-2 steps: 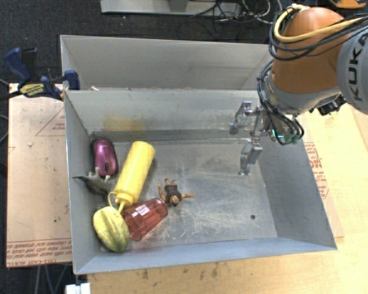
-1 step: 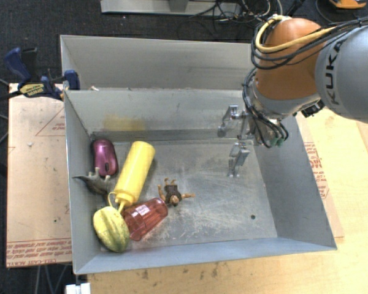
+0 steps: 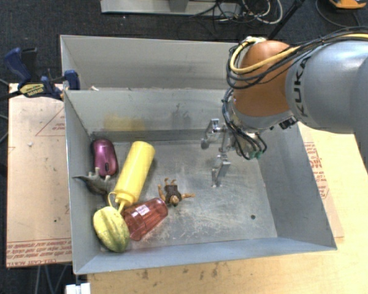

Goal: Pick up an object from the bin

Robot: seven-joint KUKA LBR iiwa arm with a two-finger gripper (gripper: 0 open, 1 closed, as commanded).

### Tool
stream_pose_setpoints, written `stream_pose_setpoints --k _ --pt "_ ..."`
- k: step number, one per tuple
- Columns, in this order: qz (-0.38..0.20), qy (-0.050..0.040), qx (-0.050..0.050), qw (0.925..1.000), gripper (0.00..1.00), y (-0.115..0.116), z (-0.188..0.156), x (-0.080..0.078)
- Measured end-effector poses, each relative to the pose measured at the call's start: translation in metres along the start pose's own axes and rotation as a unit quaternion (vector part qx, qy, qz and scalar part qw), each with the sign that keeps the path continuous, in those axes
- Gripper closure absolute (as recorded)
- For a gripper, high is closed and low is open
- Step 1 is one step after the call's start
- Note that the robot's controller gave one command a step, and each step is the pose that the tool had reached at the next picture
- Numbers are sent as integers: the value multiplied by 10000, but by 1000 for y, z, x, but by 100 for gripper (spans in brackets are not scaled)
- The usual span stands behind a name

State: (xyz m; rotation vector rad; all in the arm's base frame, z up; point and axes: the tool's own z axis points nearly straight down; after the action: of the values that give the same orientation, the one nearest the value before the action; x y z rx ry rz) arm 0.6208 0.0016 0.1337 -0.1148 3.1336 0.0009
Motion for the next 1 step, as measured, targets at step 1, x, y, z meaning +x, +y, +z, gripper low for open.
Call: stream_pose_setpoints --k 1 --pt "-435 54 0 9990 0 51 -7 -10"
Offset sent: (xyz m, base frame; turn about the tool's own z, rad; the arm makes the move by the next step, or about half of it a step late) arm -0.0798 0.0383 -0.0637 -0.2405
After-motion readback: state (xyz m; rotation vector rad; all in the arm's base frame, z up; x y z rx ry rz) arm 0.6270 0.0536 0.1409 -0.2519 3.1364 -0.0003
